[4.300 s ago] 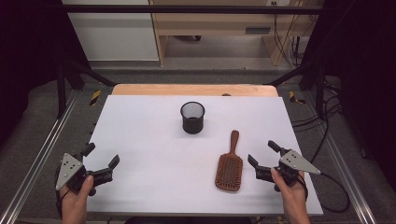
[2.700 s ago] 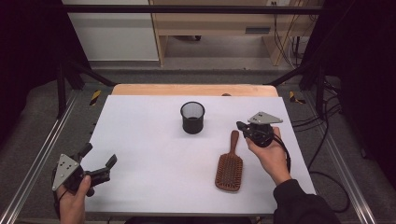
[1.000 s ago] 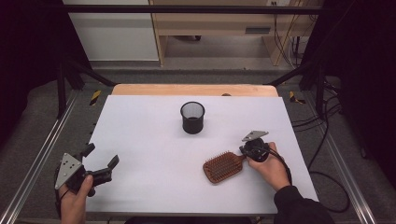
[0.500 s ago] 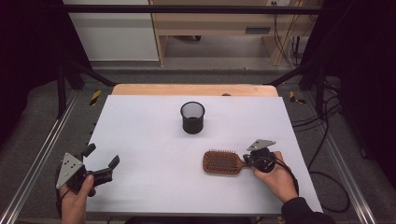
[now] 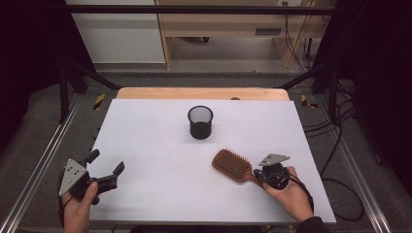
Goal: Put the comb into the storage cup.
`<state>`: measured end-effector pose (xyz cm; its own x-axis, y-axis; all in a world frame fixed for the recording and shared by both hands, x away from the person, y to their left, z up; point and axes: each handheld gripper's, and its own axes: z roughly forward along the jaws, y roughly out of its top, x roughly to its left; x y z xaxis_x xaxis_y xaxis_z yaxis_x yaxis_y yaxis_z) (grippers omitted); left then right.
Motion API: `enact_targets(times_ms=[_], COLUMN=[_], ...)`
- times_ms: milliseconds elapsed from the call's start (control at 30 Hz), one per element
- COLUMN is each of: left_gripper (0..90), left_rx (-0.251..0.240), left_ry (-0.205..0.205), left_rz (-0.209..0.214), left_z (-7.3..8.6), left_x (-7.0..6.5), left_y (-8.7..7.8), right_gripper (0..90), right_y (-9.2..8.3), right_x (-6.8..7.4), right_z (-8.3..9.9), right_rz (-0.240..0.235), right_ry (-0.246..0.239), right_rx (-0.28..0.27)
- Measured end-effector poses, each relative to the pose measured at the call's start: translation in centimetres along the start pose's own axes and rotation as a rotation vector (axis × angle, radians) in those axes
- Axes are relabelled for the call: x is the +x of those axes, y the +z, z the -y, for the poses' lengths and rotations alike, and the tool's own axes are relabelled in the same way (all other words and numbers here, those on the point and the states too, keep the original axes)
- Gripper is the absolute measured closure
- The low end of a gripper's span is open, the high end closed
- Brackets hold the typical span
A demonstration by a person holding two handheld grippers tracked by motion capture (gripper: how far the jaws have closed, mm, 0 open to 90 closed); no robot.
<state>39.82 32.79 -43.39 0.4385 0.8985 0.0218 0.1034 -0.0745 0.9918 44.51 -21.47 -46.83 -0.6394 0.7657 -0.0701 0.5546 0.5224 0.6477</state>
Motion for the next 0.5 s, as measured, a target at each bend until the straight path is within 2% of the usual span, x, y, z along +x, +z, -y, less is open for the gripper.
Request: enact_targets(times_ms=[500], left_gripper=[2.5], left_rx=[-0.002], left_ry=[-0.005], left_rz=[-0.004], left_z=[0.0], left_x=[0.0], left_y=[0.0], right_gripper=[90.0], right_y=[-0.5], right_x=[1.6], right_z=[0.1], right_rz=[-0.008], right_ry=[-0.01], right_rx=[0.003])
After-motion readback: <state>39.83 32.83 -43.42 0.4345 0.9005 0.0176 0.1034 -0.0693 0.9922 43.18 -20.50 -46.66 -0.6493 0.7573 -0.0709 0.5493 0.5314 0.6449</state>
